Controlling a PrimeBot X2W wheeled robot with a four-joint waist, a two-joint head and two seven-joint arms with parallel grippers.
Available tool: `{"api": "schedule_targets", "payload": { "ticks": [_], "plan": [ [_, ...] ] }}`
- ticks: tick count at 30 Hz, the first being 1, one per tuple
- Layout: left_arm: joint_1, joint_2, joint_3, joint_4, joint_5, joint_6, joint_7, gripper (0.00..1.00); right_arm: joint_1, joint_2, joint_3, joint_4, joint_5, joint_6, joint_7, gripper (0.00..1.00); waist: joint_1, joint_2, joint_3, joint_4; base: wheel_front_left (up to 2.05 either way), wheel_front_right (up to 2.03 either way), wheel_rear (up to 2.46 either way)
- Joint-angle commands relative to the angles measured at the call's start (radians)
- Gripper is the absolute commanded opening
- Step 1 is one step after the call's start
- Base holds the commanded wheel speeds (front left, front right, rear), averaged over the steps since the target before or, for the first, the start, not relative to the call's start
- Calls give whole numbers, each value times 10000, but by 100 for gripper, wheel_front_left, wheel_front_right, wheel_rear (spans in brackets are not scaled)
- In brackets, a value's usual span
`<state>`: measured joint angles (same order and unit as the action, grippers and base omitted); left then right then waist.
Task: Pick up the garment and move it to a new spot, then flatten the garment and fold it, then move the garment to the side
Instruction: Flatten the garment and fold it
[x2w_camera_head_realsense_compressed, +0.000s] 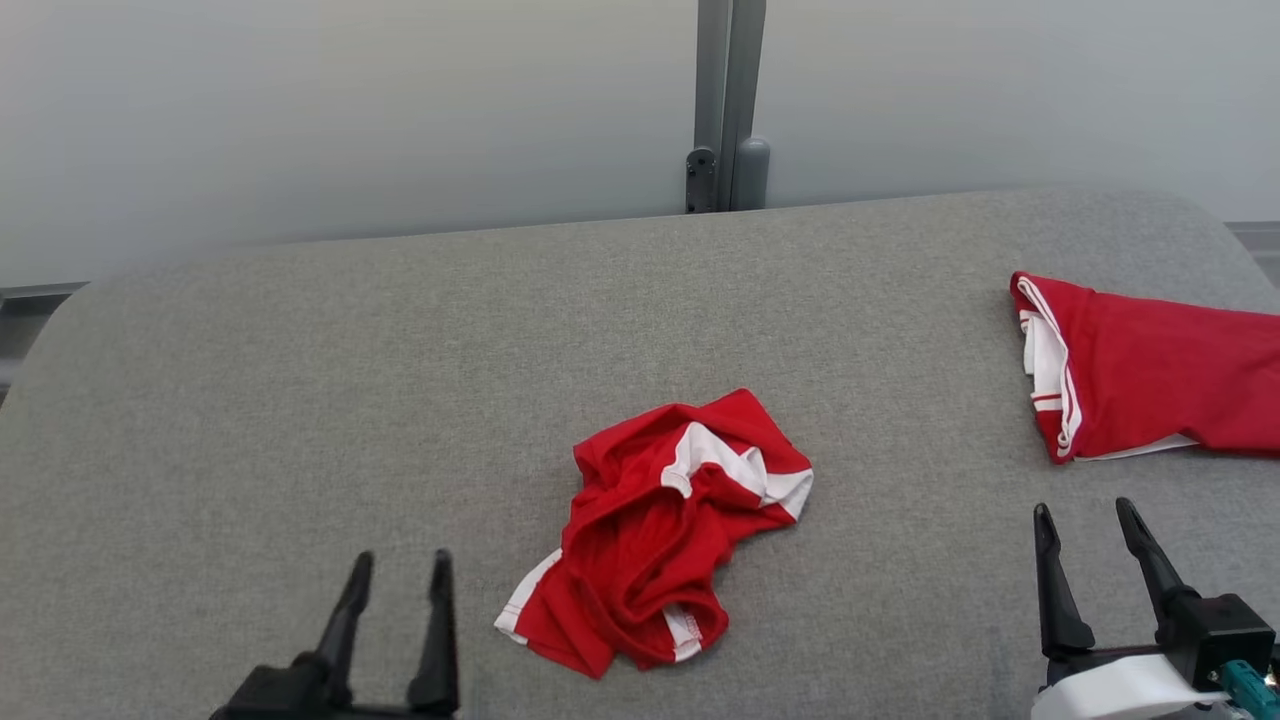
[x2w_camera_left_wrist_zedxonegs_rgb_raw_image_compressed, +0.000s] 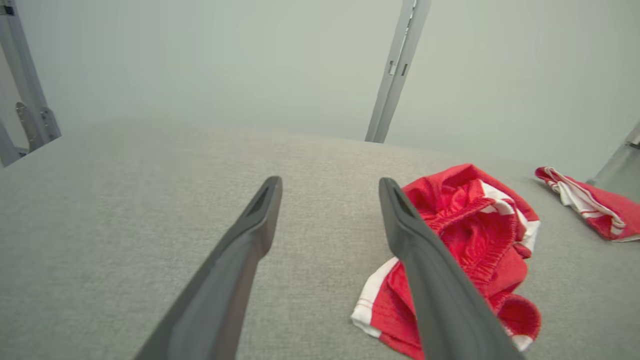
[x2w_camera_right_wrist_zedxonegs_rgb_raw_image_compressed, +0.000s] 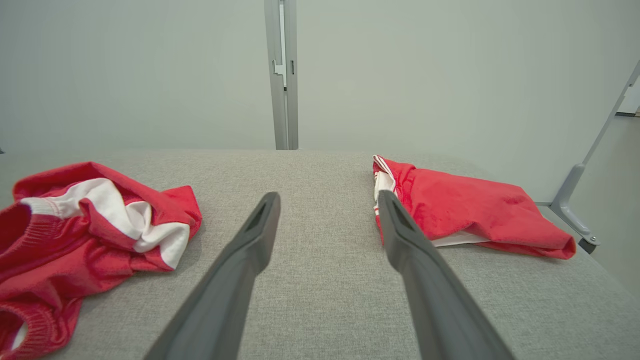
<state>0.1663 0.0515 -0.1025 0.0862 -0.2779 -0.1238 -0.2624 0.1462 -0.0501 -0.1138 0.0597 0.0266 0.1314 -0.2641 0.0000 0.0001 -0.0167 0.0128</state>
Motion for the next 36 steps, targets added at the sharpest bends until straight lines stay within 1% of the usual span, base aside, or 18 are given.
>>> {"api": "schedule_targets", "payload": {
  "ticks": [1,3,5,8,10,12,15,18,20,22,25,26,27,28,31,36],
  "plan": [
    [-379,-12,-561,37,-76,-38,-29,100,-159,-11,66,-64,54,-14,-3,100,0,-1,89,-155,0,0,0],
    [-837,-8,-1569,243,-144,-50,112,100,-246,-9,184,-104,79,-14,-3,100,0,-1,160,-309,0,0,0],
    [-1351,1,-2416,388,-630,27,709,100,-349,-10,290,-151,93,-14,-3,100,0,-1,251,-452,0,0,0],
    [-2120,13,-3534,524,-1906,631,2034,100,-549,-7,434,-254,176,-14,-3,100,0,-1,514,-714,0,0,0],
    [-2665,14,-4120,746,-2318,1123,2806,100,-716,-10,536,-307,253,-14,-3,100,0,-1,732,-915,0,0,0],
    [-3013,20,-4479,958,-3152,1656,3403,100,-831,-15,636,-324,339,-14,-3,100,0,-1,935,-1114,0,0,0],
    [-3680,18,-4675,1300,-3810,2410,3769,100,-1051,-14,715,-317,488,-14,-3,100,0,-1,1208,-1385,0,0,0],
    [-4063,15,-4700,1695,-4282,2977,3636,100,-1106,-12,719,-259,637,-14,-2,100,0,-1,1383,-1605,0,0,0],
    [-4331,17,-4649,1924,-4588,3183,3492,100,-1113,-9,735,-223,653,-14,-2,100,0,-1,1450,-1705,0,0,0],
    [-4504,16,-4593,2088,-4930,3297,3375,100,-1120,-12,711,-196,687,-14,-2,100,0,-1,1494,-1776,0,0,0],
    [-4775,13,-4549,2287,-5282,3326,3161,100,-1145,-12,704,-167,685,-14,-2,100,0,-1,1500,-1850,0,0,0],
    [-4855,13,-4560,2336,-5382,3311,3104,71,-1152,-10,709,-153,680,-14,-2,100,0,-1,1490,-1869,0,0,0],
    [-4945,13,-4590,2375,-5477,3268,3025,45,-1156,-9,716,-138,669,-14,-2,100,0,-1,1472,-1885,0,0,0],
    [-5033,15,-4618,2400,-5560,3213,2999,0,-1160,-10,724,-125,650,-14,-2,100,0,-1,1451,-1901,0,0,0],
    [-5270,13,-4761,2424,-5644,2978,3109,0,-1173,-10,753,-129,592,-14,-2,100,0,-1,1383,-1943,0,0,0],
    [-5865,84,-4857,1744,-5725,2700,3591,0,-1098,-10,723,-143,562,-14,-2,100,0,-1,1281,-1952,0,0,0]
  ]
}}
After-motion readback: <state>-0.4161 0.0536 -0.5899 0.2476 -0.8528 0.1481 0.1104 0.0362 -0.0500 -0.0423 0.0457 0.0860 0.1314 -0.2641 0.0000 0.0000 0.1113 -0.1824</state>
